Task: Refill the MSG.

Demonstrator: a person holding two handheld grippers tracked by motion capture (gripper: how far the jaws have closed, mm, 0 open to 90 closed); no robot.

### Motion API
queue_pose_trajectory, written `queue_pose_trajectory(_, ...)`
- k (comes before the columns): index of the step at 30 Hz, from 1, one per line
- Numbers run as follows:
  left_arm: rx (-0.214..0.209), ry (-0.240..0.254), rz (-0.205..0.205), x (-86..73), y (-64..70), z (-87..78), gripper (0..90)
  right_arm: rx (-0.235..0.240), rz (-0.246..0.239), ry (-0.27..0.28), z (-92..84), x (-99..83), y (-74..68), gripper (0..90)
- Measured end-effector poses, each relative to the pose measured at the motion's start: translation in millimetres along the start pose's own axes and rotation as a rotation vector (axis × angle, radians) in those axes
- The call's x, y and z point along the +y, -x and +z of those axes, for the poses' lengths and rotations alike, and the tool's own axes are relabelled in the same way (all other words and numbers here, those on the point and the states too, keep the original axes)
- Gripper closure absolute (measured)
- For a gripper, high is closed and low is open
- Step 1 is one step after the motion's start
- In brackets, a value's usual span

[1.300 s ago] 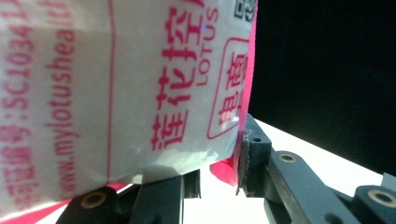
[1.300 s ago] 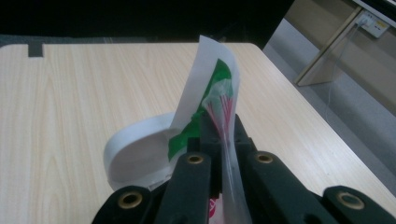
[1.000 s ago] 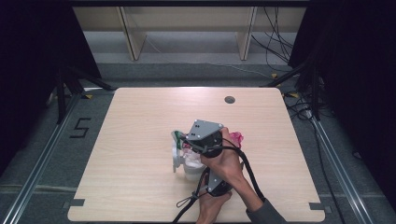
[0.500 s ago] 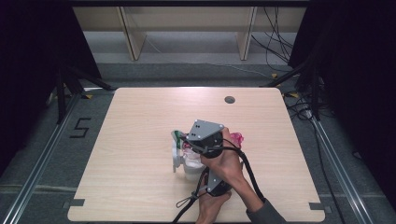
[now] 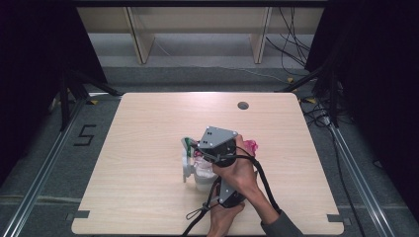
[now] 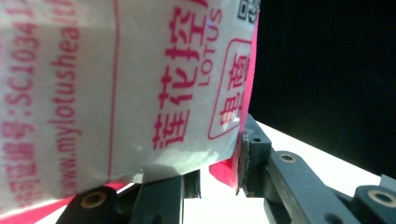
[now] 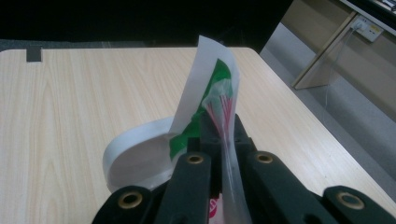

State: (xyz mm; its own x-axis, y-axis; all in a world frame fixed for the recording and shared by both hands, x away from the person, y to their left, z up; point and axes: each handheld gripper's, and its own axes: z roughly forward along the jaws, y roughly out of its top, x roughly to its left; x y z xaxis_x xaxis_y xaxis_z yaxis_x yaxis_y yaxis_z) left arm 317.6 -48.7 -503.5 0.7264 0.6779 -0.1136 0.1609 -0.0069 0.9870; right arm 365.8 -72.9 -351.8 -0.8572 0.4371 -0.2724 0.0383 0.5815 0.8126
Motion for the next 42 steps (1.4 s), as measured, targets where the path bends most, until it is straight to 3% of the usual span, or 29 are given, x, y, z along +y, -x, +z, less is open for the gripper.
queue_pose_trajectory(3,-0.016,-0.001,0.007,-0.5,-0.6,0.5,73.4,-0.006,0.0,-0.022,4.0,-2.5,1.1,89.9)
queue_pose_trajectory(7,0.003,0.0,0.006,0.7,-0.2,-1.0,73.5,0.002,-0.005,-0.006,0.3,0.6,-1.2,89.9)
queue_pose_trajectory(11,-0.017,0.007,0.002,-0.3,-0.1,1.1,73.5,-0.007,-0.001,-0.02,3.6,-2.8,0.4,89.9)
queue_pose_trajectory(13,-0.002,0.003,0.011,0.9,-0.6,-0.9,73.5,-0.001,-0.012,-0.006,0.4,0.5,-0.1,89.9)
queue_pose_trajectory(15,0.001,0.001,0.002,0.5,0.0,-0.3,73.6,-0.001,0.016,-0.009,0.1,-0.3,-1.5,89.8)
queue_pose_trajectory(17,-0.018,0.004,0.007,-0.6,0.0,0.5,73.4,-0.003,0.004,-0.02,3.1,-1.9,-0.8,89.9)
queue_pose_trajectory(23,-0.006,0.002,0.01,0.0,0.2,-0.2,73.5,-0.003,-0.014,-0.022,3.8,-0.9,-1.2,89.9)
queue_pose_trajectory(29,0.001,0.005,0.003,1.1,0.5,-0.2,73.5,0.002,0.007,-0.019,2.3,-0.3,-2.6,89.9)
queue_pose_trajectory(42,-0.009,0.012,0.003,1.0,1.1,0.5,73.4,0.002,-0.011,-0.023,3.4,-0.9,-1.7,89.9)
